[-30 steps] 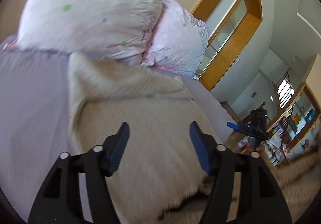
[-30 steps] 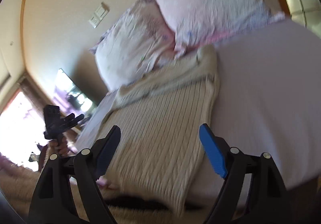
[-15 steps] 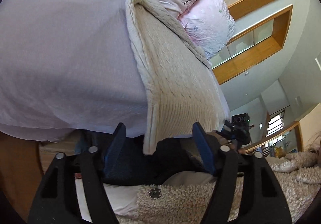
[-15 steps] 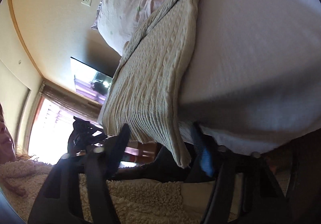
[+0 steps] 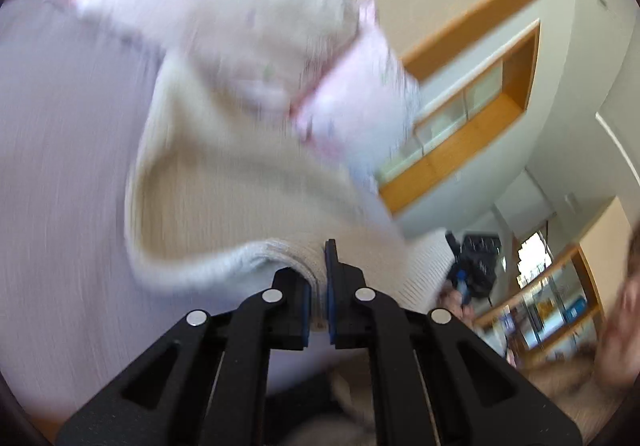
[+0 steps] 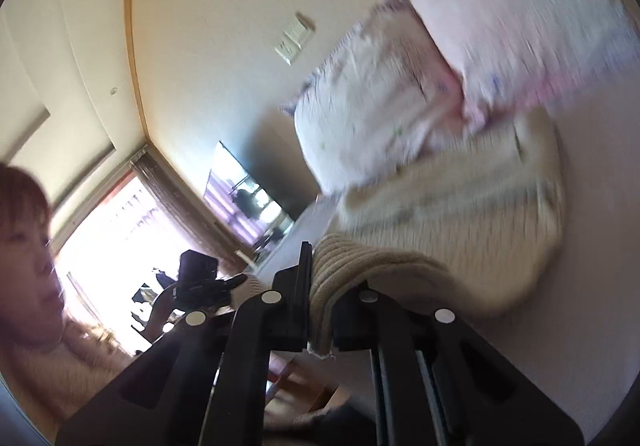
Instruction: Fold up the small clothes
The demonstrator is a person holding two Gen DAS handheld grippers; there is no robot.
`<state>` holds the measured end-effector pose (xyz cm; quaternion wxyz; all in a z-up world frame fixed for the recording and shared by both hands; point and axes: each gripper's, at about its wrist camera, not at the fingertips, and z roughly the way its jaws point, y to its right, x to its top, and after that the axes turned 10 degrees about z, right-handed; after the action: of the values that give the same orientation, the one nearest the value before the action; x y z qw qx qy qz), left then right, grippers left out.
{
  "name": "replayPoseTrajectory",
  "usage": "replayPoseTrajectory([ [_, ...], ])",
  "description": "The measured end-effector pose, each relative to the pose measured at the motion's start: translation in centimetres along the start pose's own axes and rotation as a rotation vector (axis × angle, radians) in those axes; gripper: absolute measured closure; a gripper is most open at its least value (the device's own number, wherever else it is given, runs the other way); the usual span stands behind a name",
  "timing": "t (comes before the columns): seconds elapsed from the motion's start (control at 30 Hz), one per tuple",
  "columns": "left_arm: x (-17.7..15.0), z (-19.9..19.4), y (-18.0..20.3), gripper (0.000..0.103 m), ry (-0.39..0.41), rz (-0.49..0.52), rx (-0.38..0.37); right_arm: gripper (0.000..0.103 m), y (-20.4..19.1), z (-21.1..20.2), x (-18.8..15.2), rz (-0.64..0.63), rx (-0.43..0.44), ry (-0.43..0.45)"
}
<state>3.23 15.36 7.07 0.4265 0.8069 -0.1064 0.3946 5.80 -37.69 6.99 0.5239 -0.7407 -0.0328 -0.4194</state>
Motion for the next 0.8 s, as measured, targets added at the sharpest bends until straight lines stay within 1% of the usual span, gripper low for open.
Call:
replayPoseTrajectory([
  [0.03,2.7,1.0,-0.8,0.097,0.049,0.002,0.034,0.095,0.4,1.6,2.5,-0.004,-0.021,0.034],
  [0.07,4.5,1.8,-1.6,0.097,0.079,0.002,0.071,0.095,1.1,2.8,4.2,0.005,-0.042,0.058],
  [0.1,6.7,3.1,-2.8,0.097,0.116,-0.022,0.118,0.095,2.6,4.5,6.5,0.040,-0.084,0.096],
  [0.13,8.8,4.8,-4.2,0.097,0.143,-0.050,0.157,0.095,3.6,5.8,7.7,0.065,-0.120,0.119],
  [0.17,10.1,6.2,-5.2,0.096,0.155,-0.070,0.198,0.095,5.8,7.5,9.5,0.115,-0.213,0.153],
  [0.2,11.7,8.4,-7.0,0.095,0.150,-0.094,0.261,0.094,7.6,8.6,10.4,0.165,-0.286,0.160],
  [0.23,12.6,10.1,-8.2,0.091,0.125,-0.109,0.294,0.089,9.5,10.0,11.1,0.208,-0.355,0.146],
  [0.27,12.8,11.0,-9.3,0.087,0.092,-0.122,0.331,0.075,11.5,11.2,11.5,0.271,-0.448,0.125],
  [0.3,12.9,11.2,-10.8,0.080,0.054,-0.154,0.384,0.066,12.8,11.5,11.1,0.315,-0.499,0.124],
  [0.33,12.6,11.3,-11.5,0.064,0.046,-0.189,0.385,0.049,13.4,11.1,10.6,0.335,-0.486,0.143],
  [0.37,12.1,10.9,-11.9,0.045,0.053,-0.208,0.369,0.033,13.5,10.3,10.0,0.317,-0.420,0.183],
  [0.4,11.7,10.1,-12.1,0.042,0.061,-0.216,0.367,0.024,13.3,9.4,9.4,0.271,-0.377,0.233],
  [0.43,11.5,9.8,-12.4,0.038,0.054,-0.210,0.380,0.016,13.1,8.5,8.8,0.230,-0.364,0.288],
  [0.47,11.2,9.4,-12.7,0.038,0.029,-0.201,0.393,0.016,13.0,7.9,8.5,0.216,-0.351,0.313],
  [0.57,10.2,9.5,-13.9,0.038,-0.046,-0.229,0.367,0.016,13.5,7.8,9.0,0.248,-0.302,0.303],
  [0.63,9.7,10.7,-14.5,0.038,-0.104,-0.252,0.348,0.016,13.6,7.6,8.8,0.237,-0.318,0.296],
  [0.7,8.7,11.5,-15.3,0.041,-0.146,-0.262,0.346,0.016,13.8,8.1,8.9,0.248,-0.317,0.267],
  [0.73,8.4,11.8,-15.5,0.046,-0.140,-0.260,0.340,0.016,13.6,8.7,9.2,0.253,-0.312,0.258],
  [0.77,8.3,12.1,-15.5,0.055,-0.138,-0.256,0.340,0.016,13.6,8.6,9.0,0.255,-0.303,0.247],
  [0.8,8.1,12.5,-15.7,0.065,-0.139,-0.273,0.323,0.016,13.6,8.9,9.0,0.254,-0.298,0.239],
])
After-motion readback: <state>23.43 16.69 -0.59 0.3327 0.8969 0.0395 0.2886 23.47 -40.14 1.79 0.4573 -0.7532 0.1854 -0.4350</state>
